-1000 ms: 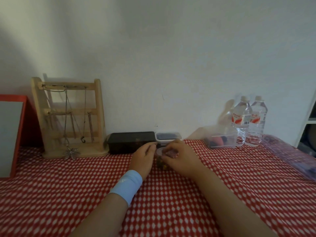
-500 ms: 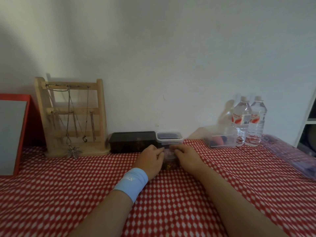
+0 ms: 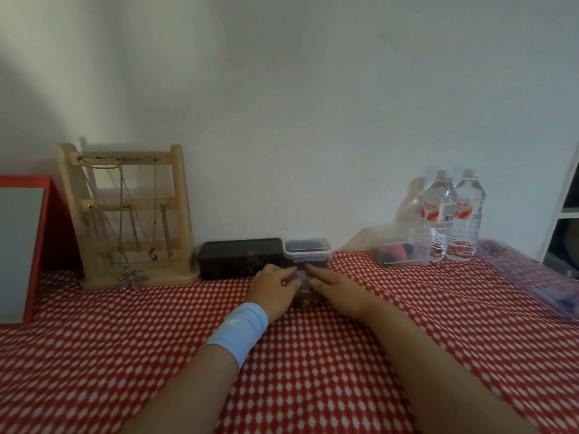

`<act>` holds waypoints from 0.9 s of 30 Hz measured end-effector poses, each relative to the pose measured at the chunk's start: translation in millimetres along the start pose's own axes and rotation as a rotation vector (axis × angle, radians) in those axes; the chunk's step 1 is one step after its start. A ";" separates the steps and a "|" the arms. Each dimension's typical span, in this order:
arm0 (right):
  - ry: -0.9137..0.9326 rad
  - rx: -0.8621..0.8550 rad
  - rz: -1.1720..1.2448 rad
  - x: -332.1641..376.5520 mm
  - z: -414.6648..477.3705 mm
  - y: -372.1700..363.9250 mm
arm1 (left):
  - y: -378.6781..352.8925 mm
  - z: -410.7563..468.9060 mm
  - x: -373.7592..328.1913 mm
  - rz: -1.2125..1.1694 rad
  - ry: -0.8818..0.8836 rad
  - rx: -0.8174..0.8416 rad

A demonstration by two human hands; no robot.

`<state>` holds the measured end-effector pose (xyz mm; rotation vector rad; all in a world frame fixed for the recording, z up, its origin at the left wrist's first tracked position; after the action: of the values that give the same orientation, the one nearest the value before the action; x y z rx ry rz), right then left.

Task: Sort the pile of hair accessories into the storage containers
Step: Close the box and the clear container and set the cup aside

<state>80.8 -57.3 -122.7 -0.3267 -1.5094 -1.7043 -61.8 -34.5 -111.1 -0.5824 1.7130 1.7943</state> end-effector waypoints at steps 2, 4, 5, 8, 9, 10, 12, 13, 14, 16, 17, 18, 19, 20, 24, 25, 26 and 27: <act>0.027 0.021 -0.039 5.0 0.1 1.9 | -2.1 -1.3 -2.4 -0.037 -0.016 0.025; 0.039 0.043 -0.090 9.1 -1.8 3.4 | -1.2 -0.8 -2.8 -0.037 -0.021 0.030; 0.053 0.044 -0.144 11.4 -2.7 3.6 | -0.6 -1.0 -2.0 -0.026 -0.020 0.028; 0.134 -0.026 -0.214 23.6 -5.8 6.1 | -0.7 -4.1 0.6 0.054 -0.012 0.017; 0.159 -0.077 -0.165 26.5 -6.8 9.4 | 1.1 -5.2 0.2 0.045 -0.012 -0.003; 0.170 -0.135 -0.112 28.5 -7.8 16.2 | 5.5 -5.9 -1.7 0.007 -0.018 -0.033; 0.162 -0.276 -0.081 28.7 -9.3 39.5 | 20.4 -5.7 -9.0 -0.070 -0.059 -0.125; 0.154 -0.363 -0.134 26.9 -9.3 56.6 | 27.3 -3.0 -15.8 -0.049 -0.106 -0.169; 0.141 -0.435 -0.223 25.0 -9.8 74.6 | 32.4 -0.3 -25.4 0.017 -0.166 -0.207; 0.060 -0.494 -0.351 12.2 -7.0 103.6 | 35.8 9.5 -47.7 0.151 -0.296 -0.250; 0.006 -0.490 -0.349 5.0 -5.3 110.9 | 34.9 13.2 -55.4 0.196 -0.331 -0.247; -0.048 -0.473 -0.335 -5.1 -2.5 115.5 | 29.7 19.7 -61.8 0.234 -0.342 -0.231; -0.083 -0.450 -0.327 -13.8 1.6 116.4 | 22.7 26.6 -66.1 0.272 -0.340 -0.216; -0.104 -0.416 -0.339 -20.4 6.5 114.1 | 14.2 34.3 -67.7 0.320 -0.327 -0.195; -0.163 -0.295 -0.453 -42.3 25.0 95.9 | -10.4 55.5 -59.3 0.436 -0.317 -0.166; -0.175 -0.279 -0.474 -47.8 27.9 92.4 | -10.1 59.3 -55.7 0.401 -0.328 -0.194; -0.174 -0.274 -0.483 -51.6 30.3 89.4 | -8.3 60.1 -53.5 0.363 -0.344 -0.231; -0.157 -0.280 -0.483 -54.0 33.3 87.4 | -6.5 61.4 -51.7 0.329 -0.363 -0.278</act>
<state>166.4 -0.8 -88.8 -0.2573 -1.5472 -2.3294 -14.5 20.8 -76.5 -0.0674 1.3793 2.2291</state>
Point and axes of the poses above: each hand's wrist, its own z-axis towards the middle knuckle, its own y-axis out of the back of the hand, x = y × z, the point moved 8 cm from there along z, towards the middle knuckle, and after that the axes turned 15 degrees about y, right-handed, at the moved point
